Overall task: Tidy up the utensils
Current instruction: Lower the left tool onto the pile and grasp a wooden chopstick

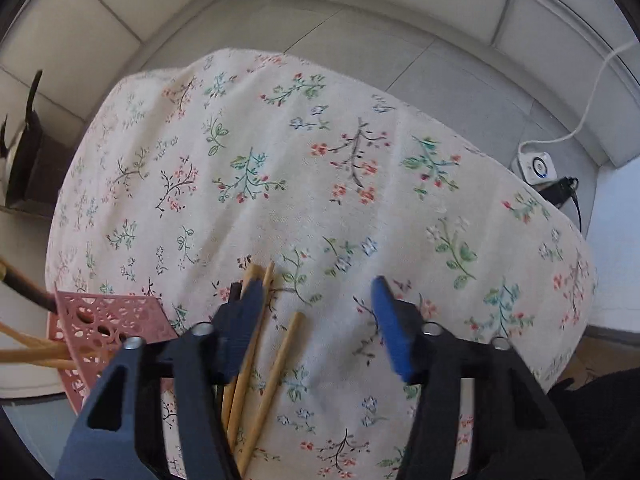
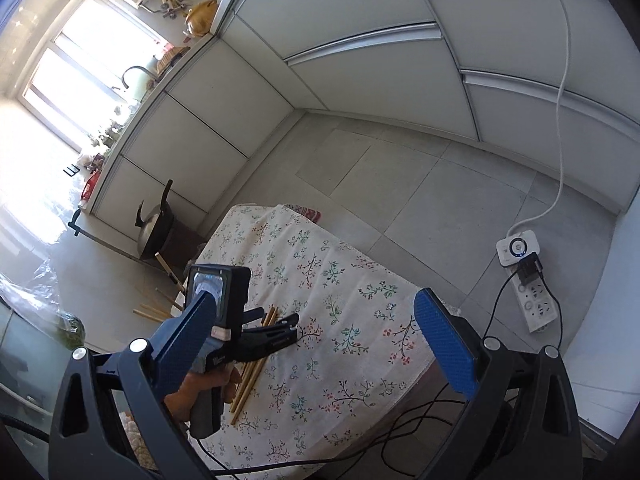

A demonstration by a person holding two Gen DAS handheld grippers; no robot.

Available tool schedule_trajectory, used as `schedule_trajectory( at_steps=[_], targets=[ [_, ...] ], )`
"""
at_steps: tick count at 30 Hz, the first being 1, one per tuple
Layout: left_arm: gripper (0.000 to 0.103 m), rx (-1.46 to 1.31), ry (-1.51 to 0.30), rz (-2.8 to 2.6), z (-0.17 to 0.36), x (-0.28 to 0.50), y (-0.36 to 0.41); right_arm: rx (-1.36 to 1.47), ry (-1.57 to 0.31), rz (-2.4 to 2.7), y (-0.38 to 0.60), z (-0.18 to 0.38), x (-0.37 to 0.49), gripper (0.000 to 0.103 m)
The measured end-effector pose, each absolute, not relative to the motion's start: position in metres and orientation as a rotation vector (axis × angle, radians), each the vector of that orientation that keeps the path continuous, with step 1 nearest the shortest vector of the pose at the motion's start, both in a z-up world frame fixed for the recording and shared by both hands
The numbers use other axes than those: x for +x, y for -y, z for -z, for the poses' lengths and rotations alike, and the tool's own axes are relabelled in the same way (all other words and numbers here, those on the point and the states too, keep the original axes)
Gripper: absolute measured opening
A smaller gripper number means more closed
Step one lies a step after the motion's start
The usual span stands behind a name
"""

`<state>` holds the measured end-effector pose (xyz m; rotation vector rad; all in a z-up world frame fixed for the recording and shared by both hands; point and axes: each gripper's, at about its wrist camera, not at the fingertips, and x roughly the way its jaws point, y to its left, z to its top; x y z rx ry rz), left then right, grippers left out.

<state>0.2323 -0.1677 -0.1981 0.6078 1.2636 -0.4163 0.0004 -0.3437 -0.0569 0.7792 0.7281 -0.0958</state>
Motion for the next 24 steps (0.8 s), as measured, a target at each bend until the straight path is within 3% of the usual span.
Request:
schedule_trajectory(
  at_steps=[2, 6, 24],
  targets=[
    [0.029, 0.573, -1.301, 0.403, 0.201, 0.243, 0.167, 0.784, -0.746, 0.098, 0.346, 0.060, 0.002, 0.096],
    [0.023, 0.558, -1.330, 0.384, 0.203, 0.252, 0.164, 0.788, -0.760, 0.100, 0.346, 0.062, 0.003, 0.096],
    [0.022, 0.539, -1.335, 0.326, 0.210, 0.277, 0.141, 0.759, -0.811, 0.098, 0.339, 0.070, 0.012, 0.096]
  ],
)
